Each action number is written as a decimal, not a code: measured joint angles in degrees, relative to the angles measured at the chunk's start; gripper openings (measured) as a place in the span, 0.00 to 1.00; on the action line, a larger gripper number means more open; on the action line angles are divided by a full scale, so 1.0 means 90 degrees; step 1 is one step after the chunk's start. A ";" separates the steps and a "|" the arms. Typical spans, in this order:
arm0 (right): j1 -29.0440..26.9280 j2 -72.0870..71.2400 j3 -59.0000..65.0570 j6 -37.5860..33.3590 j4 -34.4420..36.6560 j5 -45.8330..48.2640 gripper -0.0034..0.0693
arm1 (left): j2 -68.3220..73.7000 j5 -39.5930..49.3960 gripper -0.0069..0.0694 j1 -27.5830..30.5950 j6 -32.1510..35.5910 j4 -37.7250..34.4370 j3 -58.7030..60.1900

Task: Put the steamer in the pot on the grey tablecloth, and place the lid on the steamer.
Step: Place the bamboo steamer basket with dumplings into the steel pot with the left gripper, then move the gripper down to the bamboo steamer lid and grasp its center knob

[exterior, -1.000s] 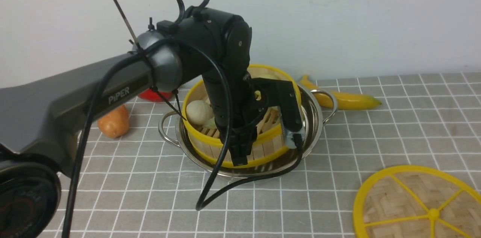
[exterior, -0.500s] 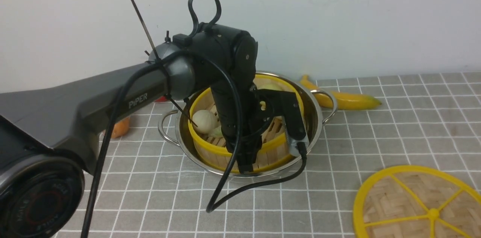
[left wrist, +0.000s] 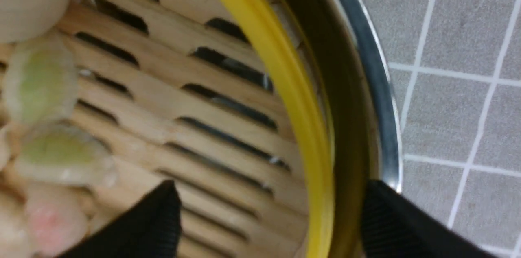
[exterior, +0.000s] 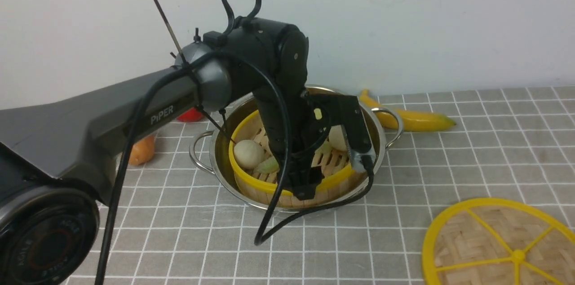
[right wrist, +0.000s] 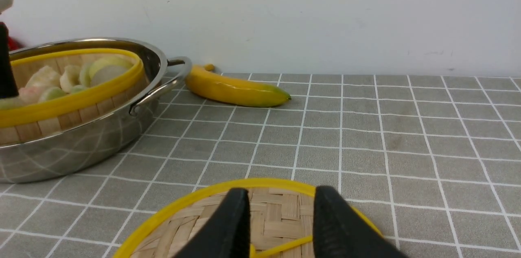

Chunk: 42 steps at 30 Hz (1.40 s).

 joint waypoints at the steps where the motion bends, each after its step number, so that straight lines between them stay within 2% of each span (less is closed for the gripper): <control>1: 0.0000 0.0000 0.0000 0.0000 0.0000 0.0000 0.38 | 0.0000 0.0150 0.89 0.0000 -0.0394 0.0201 -0.0350; 4: 0.0000 0.0000 0.0000 0.0000 0.0000 0.0000 0.38 | -0.0006 0.0177 0.90 0.0000 -0.1268 0.0699 -0.1252; 5: 0.0000 0.0000 0.0000 0.0000 0.0000 0.0000 0.38 | -0.0012 0.0177 0.90 0.0000 -0.1333 0.0760 -0.1380; 7: 0.0000 0.0000 0.0000 0.0000 0.0000 0.0000 0.38 | -0.0071 0.0191 0.87 0.0000 -0.2106 0.1090 -0.2009; 12: 0.0000 0.0000 0.0000 0.0000 0.0000 0.0000 0.38 | -0.0268 0.0195 0.76 0.0000 -0.3974 0.1828 -0.3414; 15: 0.0000 0.0000 0.0000 0.0000 0.0000 0.0000 0.38 | -0.0318 0.0197 0.70 0.0000 -0.4666 0.2163 -0.3899; 19: 0.0000 0.0000 0.0000 -0.0006 0.0000 0.0000 0.38 | -0.0314 -0.0267 0.60 0.0000 -0.5012 0.2482 -0.4101; 25: 0.0000 0.0000 0.0000 -0.0006 0.0000 0.0000 0.38 | -0.0210 -0.1196 0.47 0.0000 -0.5063 0.2582 -0.4108; 31: 0.0000 0.0000 0.0000 -0.0006 0.0000 0.0000 0.38 | -0.0151 -0.1336 0.37 0.0000 -0.5114 0.2588 -0.4024; 33: 0.0000 0.0000 0.0000 -0.0006 0.0000 0.0000 0.38 | -0.0353 -0.1156 0.34 0.0000 -0.5154 0.2588 -0.3674; 37: 0.0000 0.0000 0.0000 -0.0006 0.0000 0.0000 0.38 | -0.1385 -0.1115 0.33 0.0043 -0.5430 0.2582 -0.2085; 39: 0.0000 0.0000 0.0000 -0.0006 0.0000 0.0000 0.38 | -0.2554 -0.1670 0.32 0.0212 -0.5806 0.2582 -0.0468; 40: 0.0000 0.0000 0.0000 -0.0006 0.0000 0.0000 0.38 | -0.2751 -0.1802 0.32 0.0252 -0.5876 0.2582 -0.0203; 42: 0.0000 0.0000 0.0000 -0.0006 0.0000 0.0000 0.38 | -0.4053 -0.2805 0.32 0.0626 -0.6394 0.2595 0.1501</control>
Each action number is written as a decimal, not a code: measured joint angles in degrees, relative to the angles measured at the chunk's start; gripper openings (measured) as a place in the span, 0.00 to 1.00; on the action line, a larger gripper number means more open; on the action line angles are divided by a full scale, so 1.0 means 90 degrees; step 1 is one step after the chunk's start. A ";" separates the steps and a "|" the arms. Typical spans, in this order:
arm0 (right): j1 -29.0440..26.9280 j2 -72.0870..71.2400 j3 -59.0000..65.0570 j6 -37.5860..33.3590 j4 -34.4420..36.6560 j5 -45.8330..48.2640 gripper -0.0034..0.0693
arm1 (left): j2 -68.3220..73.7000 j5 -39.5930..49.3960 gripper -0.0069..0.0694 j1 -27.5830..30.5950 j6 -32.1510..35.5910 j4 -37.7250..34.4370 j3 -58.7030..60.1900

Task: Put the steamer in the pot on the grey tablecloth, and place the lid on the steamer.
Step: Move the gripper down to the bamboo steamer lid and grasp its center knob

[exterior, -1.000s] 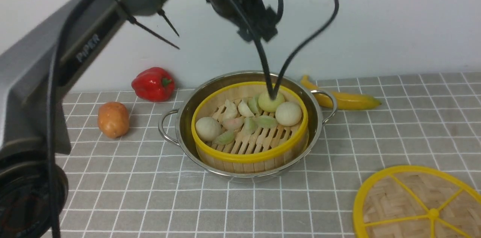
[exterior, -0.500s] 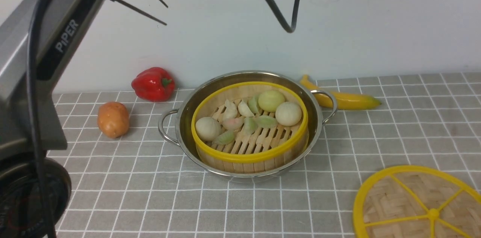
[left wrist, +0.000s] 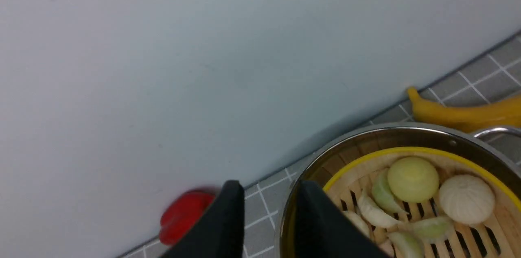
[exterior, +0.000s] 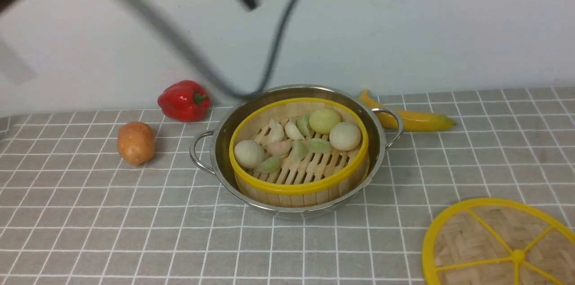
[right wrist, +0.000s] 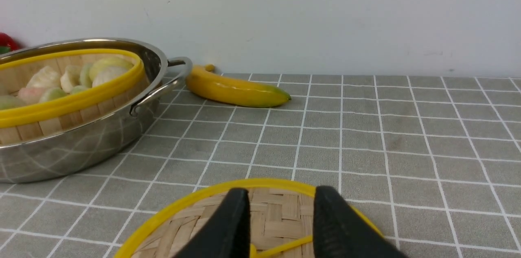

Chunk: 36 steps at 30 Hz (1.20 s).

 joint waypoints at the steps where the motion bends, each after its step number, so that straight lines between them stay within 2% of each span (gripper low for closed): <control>1: 0.0000 0.0000 0.0000 0.0000 0.0000 0.0000 0.38 | -0.0201 -0.0164 0.32 0.0035 -0.0039 0.0000 0.0259; 4: 0.0000 0.0000 0.0000 0.0000 0.0000 0.0000 0.38 | -0.1720 -0.1252 0.32 0.0823 -0.0675 0.0008 0.2377; 5: 0.0000 0.0000 0.0000 0.0000 0.0000 0.0000 0.38 | -0.1799 -0.1300 0.32 0.0942 -0.0739 0.0001 0.2495; 7: 0.0000 0.0000 0.0000 0.0000 0.0000 0.0000 0.38 | -0.2685 -0.1778 0.32 0.1657 -0.1069 -0.0018 0.3868; 12: 0.0000 0.0000 0.0000 0.0000 0.0000 0.0000 0.38 | -0.4486 -0.2277 0.34 0.3328 -0.1523 -0.0018 0.6364; 16: 0.0000 0.0000 0.0000 0.0000 0.0000 0.0000 0.38 | -0.5946 -0.2379 0.34 0.4011 -0.1554 -0.0013 0.7840; 25: 0.0000 0.0000 0.0000 0.0000 0.0000 0.0000 0.38 | -0.8182 -0.2431 0.37 0.4172 -0.1583 -0.0153 0.9319; 36: 0.0000 0.0000 0.0000 0.0000 0.0000 0.0000 0.38 | -0.9255 -0.2477 0.38 0.4172 -0.1598 -0.0671 0.9881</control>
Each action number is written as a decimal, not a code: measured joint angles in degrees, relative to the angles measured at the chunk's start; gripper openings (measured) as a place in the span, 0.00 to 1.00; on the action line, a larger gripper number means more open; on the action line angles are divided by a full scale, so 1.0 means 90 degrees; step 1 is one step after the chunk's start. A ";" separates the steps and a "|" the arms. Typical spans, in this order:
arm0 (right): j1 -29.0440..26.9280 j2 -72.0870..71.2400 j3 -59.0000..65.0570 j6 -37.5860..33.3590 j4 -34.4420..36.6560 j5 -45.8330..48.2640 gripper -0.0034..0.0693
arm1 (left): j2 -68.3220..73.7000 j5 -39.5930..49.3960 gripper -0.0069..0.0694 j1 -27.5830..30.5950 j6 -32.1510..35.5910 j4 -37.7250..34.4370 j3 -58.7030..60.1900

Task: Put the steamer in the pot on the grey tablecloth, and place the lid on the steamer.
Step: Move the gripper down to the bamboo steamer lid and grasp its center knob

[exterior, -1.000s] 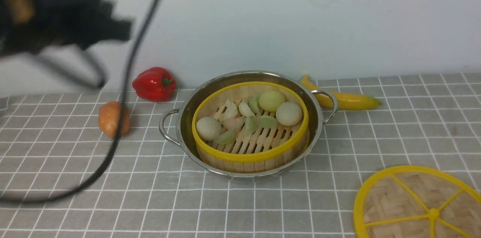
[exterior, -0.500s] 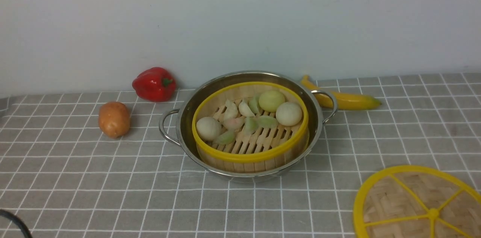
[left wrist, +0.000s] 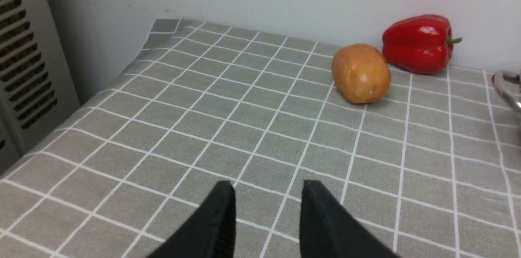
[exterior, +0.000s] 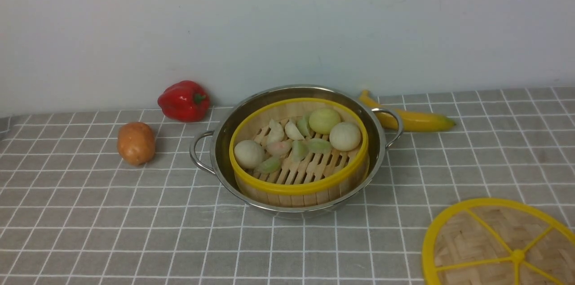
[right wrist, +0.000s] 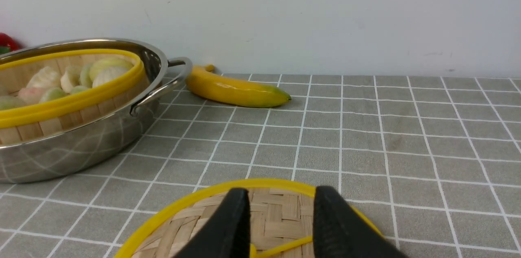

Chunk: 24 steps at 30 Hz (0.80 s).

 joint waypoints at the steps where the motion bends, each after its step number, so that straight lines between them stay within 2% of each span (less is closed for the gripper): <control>1: 0.0000 0.0000 0.0000 0.0000 0.0000 0.0000 0.38 | -0.0018 -0.0019 0.39 0.0000 0.0000 -0.0016 0.0000; 20: 0.0000 0.0000 0.0000 0.0000 0.0000 -0.0003 0.38 | -0.0031 -0.0038 0.41 0.0002 0.0067 -0.0130 0.0000; 24: 0.0000 0.0000 0.0000 0.0000 0.0000 -0.0003 0.38 | -0.0038 -0.0042 0.41 0.0002 0.0510 -0.0417 0.0000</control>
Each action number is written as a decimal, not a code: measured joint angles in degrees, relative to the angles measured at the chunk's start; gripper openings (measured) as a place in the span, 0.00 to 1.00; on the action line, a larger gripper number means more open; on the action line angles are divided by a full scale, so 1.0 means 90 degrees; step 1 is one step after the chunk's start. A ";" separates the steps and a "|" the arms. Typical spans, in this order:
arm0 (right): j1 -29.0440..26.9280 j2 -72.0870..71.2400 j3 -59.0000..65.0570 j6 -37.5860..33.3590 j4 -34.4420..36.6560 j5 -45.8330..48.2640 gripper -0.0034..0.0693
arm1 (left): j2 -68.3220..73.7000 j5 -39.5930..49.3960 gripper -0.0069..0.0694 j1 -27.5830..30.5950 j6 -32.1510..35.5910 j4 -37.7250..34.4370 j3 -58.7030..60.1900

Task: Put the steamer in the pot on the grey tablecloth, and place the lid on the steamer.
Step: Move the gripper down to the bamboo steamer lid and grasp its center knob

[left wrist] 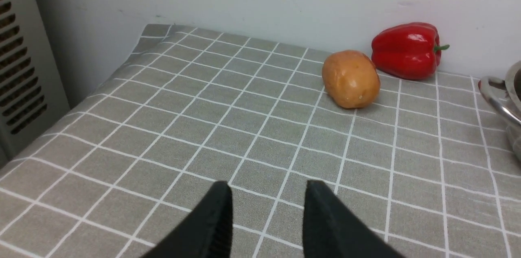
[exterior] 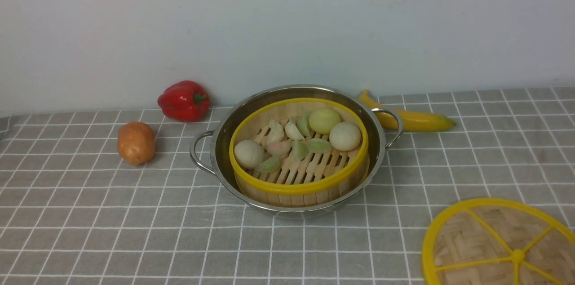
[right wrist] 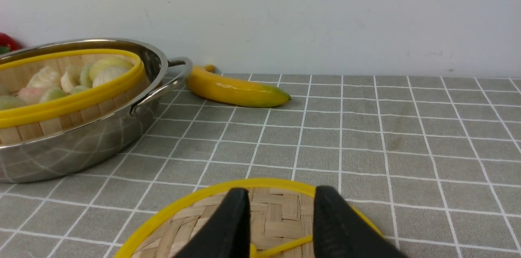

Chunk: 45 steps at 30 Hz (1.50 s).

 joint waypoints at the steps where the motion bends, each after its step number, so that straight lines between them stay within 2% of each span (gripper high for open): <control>1: 0.0000 0.0000 0.0000 0.0000 0.0000 0.0000 0.38 | 0.0000 0.0000 0.41 0.0000 0.0000 -0.0033 0.0000; 3: 0.0000 0.0000 0.0000 0.0000 0.0000 0.0000 0.38 | 0.0000 0.0000 0.41 0.0000 0.0492 -0.0369 0.0000; 4: 0.0000 0.0000 0.0000 0.0000 0.0000 0.0000 0.38 | 0.0000 0.0000 0.41 0.0000 0.0970 -0.0729 0.0000; 9: 0.0000 0.0000 0.0000 -0.0006 0.0000 0.0000 0.38 | 0.0000 0.0000 0.41 0.0000 0.1825 -0.1176 0.0000; 38: 0.0000 0.0000 0.0000 0.0001 0.0000 -0.0019 0.38 | 0.0000 -0.0023 0.41 0.0000 0.1942 -0.1242 0.0000; 42: 0.0000 0.0000 -0.0126 0.0254 0.0283 -0.0115 0.38 | 0.0000 -0.0023 0.41 0.0000 0.2013 -0.1242 0.0000; 45: 0.0000 -0.0006 -0.0812 0.0339 0.0586 0.0176 0.38 | 0.0000 -0.0023 0.41 0.0000 0.2051 -0.1242 0.0000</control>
